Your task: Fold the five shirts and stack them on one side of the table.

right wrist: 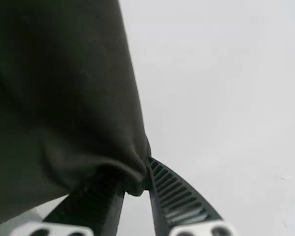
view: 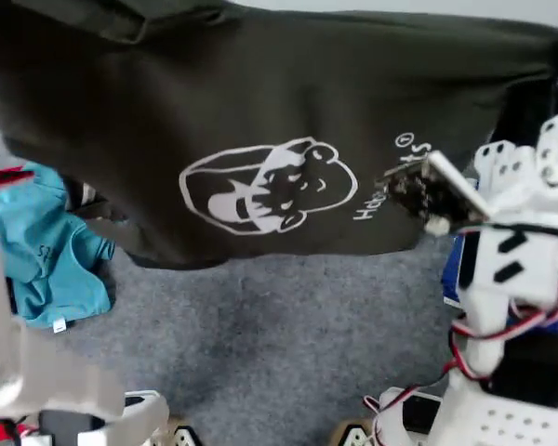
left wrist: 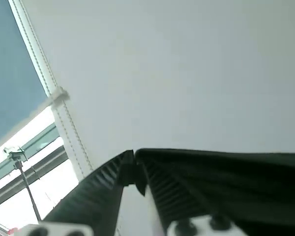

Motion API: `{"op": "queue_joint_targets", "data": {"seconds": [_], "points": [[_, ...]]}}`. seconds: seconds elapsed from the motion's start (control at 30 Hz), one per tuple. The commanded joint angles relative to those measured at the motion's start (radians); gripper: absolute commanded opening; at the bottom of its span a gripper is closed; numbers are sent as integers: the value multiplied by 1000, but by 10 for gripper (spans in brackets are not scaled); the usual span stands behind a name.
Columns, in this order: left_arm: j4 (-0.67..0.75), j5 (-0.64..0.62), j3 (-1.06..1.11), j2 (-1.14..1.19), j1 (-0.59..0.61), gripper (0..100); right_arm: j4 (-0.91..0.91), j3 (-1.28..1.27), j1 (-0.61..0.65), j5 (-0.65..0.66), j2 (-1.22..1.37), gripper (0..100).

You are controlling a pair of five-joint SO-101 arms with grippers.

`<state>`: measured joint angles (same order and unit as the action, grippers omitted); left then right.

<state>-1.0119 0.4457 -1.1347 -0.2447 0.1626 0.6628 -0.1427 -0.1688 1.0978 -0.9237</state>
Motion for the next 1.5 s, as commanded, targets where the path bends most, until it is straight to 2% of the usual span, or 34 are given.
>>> {"op": "queue_joint_targets", "data": {"seconds": [0.0,0.23,0.37,0.53,0.67,0.8,0.93,1.07,1.2,1.47], "points": [[32,64,-27,-52,11,13,-13,52,-21,9,-50,9],[32,152,-27,-140,12,13,-1,51,-33,14,-147,9],[32,178,-27,-193,12,13,65,51,-104,14,-205,10],[6,184,-19,-215,18,13,165,51,-130,17,-249,10],[-155,229,-19,-164,14,13,239,0,-97,101,-225,10],[-333,265,-19,-58,12,13,245,-173,-33,221,-205,10],[-459,267,-19,112,12,13,222,-371,48,270,-182,10],[-459,267,-24,336,18,13,-16,-554,73,276,-105,10],[-338,267,-27,559,18,13,-338,-647,73,279,67,10],[-66,270,-27,887,18,13,-835,-491,70,328,610,10]]}}
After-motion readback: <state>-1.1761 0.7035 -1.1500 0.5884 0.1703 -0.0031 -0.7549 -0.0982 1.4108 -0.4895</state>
